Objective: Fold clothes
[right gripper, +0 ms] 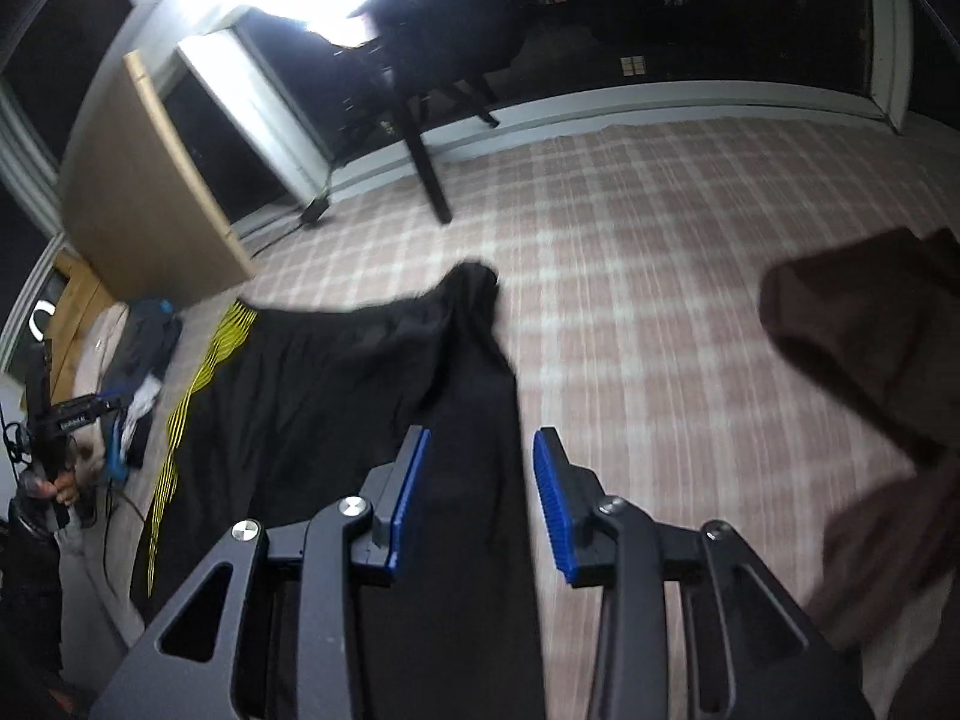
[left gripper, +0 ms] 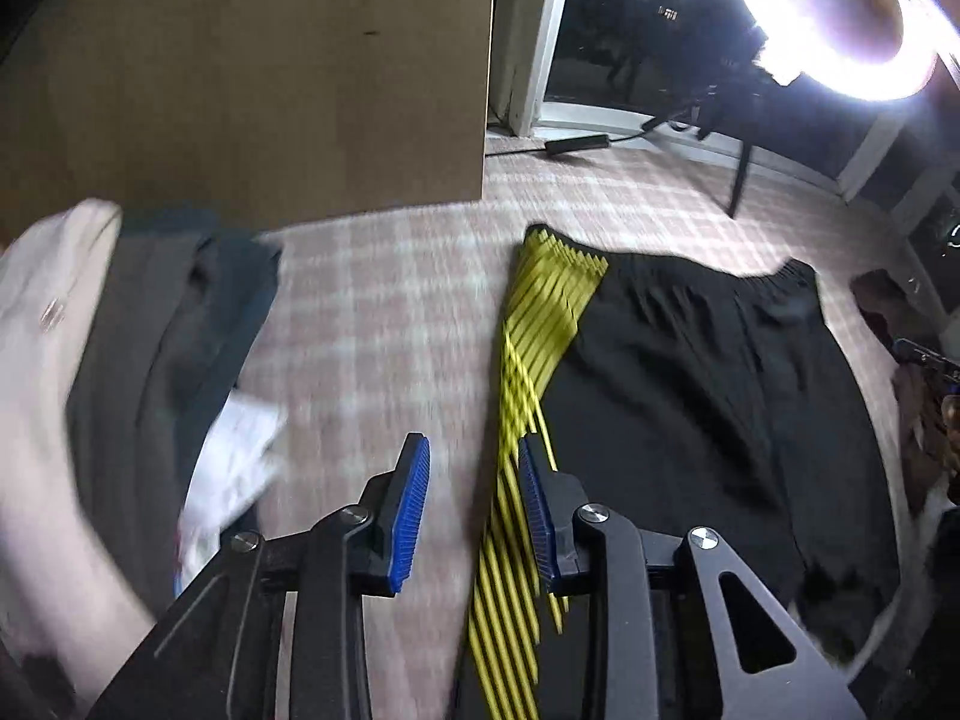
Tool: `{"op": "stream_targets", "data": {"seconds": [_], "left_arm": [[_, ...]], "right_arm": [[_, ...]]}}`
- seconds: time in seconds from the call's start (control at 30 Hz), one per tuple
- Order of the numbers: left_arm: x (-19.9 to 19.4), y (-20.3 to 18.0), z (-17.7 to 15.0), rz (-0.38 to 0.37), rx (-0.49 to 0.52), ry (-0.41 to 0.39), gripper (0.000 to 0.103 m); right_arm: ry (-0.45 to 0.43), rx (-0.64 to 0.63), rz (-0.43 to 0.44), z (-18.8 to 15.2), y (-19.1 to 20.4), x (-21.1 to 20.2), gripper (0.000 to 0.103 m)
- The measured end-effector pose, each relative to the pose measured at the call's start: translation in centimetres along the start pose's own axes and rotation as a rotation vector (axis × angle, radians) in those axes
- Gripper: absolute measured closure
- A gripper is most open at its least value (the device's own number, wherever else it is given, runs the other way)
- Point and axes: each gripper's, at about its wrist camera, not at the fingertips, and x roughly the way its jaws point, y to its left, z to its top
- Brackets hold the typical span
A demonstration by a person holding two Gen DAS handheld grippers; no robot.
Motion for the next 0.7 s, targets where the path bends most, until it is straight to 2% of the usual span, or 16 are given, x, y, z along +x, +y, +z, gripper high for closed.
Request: {"op": "stream_targets", "data": {"seconds": [0.3,0.4,0.5,0.6,0.7], "left_arm": [[-4.2,-3.4,-8.9,-0.086,0.085,0.064,0.073],[-6.4,-3.3,-11.8,-0.088,0.108,0.068,0.073],[-8.3,-3.3,-14.4,-0.095,0.125,0.072,0.067],[-8.0,-4.5,-15.8,-0.131,0.142,0.081,0.066],[-7.7,-5.7,-17.2,-0.166,0.159,0.090,0.066]], "right_arm": [[0.026,0.019,0.013,-8.6,2.2,-7.2,0.068],[0.024,0.018,0.040,-11.2,3.9,-9.3,0.068],[0.031,0.007,0.100,-13.8,7.3,-9.7,0.068],[0.059,-0.031,0.153,-16.3,11.5,-8.6,0.068],[0.111,-0.109,0.134,-18.0,15.4,-5.7,0.068]]}}
